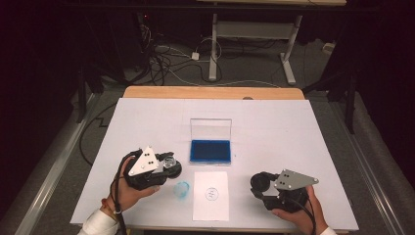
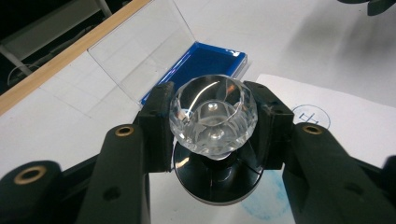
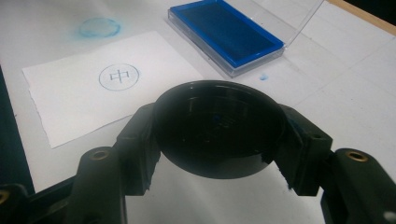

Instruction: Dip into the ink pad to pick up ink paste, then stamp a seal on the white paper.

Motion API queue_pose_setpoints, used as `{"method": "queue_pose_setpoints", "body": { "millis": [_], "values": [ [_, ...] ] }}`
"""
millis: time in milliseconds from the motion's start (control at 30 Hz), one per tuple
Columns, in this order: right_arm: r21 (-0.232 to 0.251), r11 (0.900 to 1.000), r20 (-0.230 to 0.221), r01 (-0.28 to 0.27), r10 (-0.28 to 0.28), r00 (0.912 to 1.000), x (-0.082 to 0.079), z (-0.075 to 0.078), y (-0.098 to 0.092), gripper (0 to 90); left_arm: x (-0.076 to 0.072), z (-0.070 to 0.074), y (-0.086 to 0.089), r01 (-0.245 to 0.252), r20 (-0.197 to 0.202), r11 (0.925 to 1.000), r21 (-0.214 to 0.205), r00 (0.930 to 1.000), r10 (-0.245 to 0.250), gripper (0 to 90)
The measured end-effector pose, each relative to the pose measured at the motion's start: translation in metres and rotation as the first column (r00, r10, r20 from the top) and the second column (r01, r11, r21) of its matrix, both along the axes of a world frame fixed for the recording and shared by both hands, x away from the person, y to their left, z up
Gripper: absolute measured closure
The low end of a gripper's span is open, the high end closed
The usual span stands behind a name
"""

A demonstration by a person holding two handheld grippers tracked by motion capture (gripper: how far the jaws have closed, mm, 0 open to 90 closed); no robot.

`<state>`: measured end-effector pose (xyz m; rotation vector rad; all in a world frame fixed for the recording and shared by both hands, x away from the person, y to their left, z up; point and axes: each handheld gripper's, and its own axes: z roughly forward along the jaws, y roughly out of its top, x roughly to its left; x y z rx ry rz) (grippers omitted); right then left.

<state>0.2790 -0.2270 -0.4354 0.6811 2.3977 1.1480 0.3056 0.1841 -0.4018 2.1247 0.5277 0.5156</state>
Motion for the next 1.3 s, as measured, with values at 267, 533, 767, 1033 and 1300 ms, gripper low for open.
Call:
{"method": "queue_pose_setpoints", "body": {
  "millis": [267,533,767,1033,1300],
  "values": [
    [-0.002,0.9998,-0.003,-0.019,0.019,0.9998,0.001,0.000,0.009,38.7,0.002,-0.004,-0.003,0.013,-0.010,0.9997,0.021,0.9999,-0.012,54.7],
    [-0.014,0.9993,-0.001,-0.035,0.035,0.9994,0.005,0.000,0.019,38.7,0.004,-0.006,-0.005,0.014,-0.016,0.9996,0.025,0.9998,-0.013,54.7],
    [-0.021,0.9991,-0.003,-0.038,0.038,0.9993,0.009,-0.001,0.023,38.7,0.004,-0.009,-0.009,0.024,-0.029,0.9992,0.031,0.9993,-0.023,54.7],
    [-0.018,0.9990,0.010,-0.041,0.041,0.9991,0.008,0.002,0.021,38.7,0.002,-0.012,-0.022,0.055,-0.036,0.9971,0.052,0.9979,-0.053,54.6],
    [-0.005,0.9992,0.023,-0.041,0.041,0.9989,0.004,0.006,0.017,38.6,0.000,-0.017,-0.034,0.086,-0.050,0.9932,0.079,0.9954,-0.082,54.7]
  ]
}}
